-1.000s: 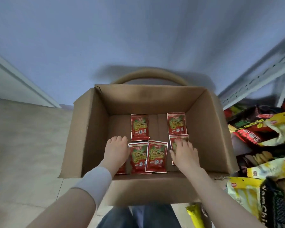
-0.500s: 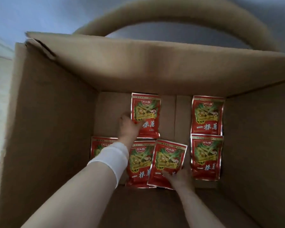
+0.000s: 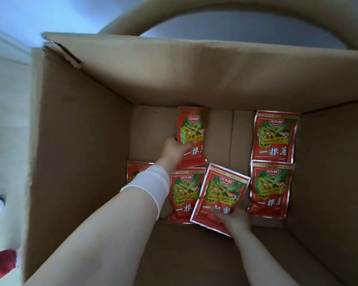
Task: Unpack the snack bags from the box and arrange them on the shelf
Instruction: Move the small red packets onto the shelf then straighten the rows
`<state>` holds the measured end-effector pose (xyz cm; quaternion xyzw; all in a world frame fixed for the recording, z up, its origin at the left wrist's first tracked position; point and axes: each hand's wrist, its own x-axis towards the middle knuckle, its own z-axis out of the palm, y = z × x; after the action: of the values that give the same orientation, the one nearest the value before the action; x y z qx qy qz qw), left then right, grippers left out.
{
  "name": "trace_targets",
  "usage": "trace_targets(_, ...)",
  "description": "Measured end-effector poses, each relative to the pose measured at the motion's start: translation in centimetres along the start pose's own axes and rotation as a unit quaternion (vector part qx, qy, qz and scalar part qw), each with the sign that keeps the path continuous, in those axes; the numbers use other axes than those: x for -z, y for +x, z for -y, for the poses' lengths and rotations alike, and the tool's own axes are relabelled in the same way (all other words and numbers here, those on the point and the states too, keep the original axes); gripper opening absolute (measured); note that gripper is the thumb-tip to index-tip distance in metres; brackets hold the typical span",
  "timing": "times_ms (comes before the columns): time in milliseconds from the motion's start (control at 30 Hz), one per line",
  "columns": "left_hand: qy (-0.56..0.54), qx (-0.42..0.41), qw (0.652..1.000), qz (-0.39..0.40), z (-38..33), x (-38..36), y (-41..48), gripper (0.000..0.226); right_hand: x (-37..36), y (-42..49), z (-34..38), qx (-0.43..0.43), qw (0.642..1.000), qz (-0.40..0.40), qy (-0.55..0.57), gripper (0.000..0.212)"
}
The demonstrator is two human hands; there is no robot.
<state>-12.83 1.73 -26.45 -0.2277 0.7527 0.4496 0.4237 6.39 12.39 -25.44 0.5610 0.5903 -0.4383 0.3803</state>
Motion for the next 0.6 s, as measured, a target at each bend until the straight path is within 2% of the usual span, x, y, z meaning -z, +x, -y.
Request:
trace_targets(233, -0.075, -0.036, 0.996, 0.032, -1.5, 4.2, -9.4, 0.024, 3.6, -6.8, 1.6, 0.088, 0.994, -0.014, 0.06, 0.052)
trace_targets(433, -0.086, -0.091, 0.991, 0.039, -3.2, 8.3, -18.3, 0.045, 6.0, -15.5, 2.1, 0.178, 0.981, 0.001, 0.076, 0.059)
trace_targets(600, -0.068, -0.16, 0.981, 0.081, -4.4, 10.3, -24.9, 0.031, 7.1, -22.9, -0.9, 0.201, 0.964, -0.057, 0.165, 0.055)
